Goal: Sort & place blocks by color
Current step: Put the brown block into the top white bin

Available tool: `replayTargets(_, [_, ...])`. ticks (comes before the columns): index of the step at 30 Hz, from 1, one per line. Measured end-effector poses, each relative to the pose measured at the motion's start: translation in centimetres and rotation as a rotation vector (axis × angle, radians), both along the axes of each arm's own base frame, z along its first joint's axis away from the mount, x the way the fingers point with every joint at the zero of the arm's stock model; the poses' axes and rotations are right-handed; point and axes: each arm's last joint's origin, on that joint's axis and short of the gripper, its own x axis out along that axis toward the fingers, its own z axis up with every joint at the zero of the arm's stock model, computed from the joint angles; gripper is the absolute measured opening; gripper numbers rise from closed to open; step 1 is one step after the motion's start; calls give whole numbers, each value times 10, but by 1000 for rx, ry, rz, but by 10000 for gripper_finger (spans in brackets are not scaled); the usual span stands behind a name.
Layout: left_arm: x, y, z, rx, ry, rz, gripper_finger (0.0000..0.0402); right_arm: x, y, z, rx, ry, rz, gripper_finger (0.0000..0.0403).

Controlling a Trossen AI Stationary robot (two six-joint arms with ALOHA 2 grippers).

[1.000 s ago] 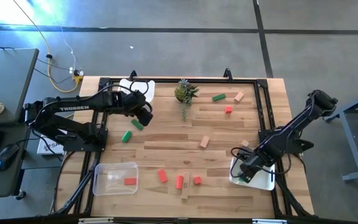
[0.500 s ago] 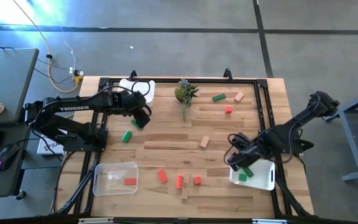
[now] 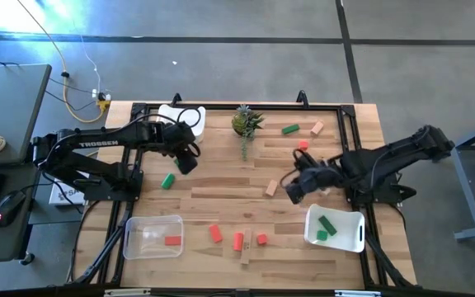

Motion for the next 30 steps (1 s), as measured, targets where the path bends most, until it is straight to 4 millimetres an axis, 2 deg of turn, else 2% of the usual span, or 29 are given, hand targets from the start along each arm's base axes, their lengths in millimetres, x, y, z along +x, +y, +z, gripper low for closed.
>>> replayTargets(10, [0, 0, 0, 15, 18, -66, 165, 19, -46, 9, -178, -91, 83, 186])
replayTargets(19, [0, -1, 0, -58, -42, 92, 165, 22, -79, 11, -236, -89, 309, 186])
replayTargets(22, [1, -1, 0, -97, -67, 145, 165, 22, -85, 11, -310, -84, 413, 186])
replayTargets(27, [1, -1, 0, -128, -95, 228, 165, 25, -86, 14, -569, -81, 740, 186])
replayTargets(30, [1, -1, 0, -143, -107, 269, 165, 31, -86, 12, -689, -60, 875, 186])
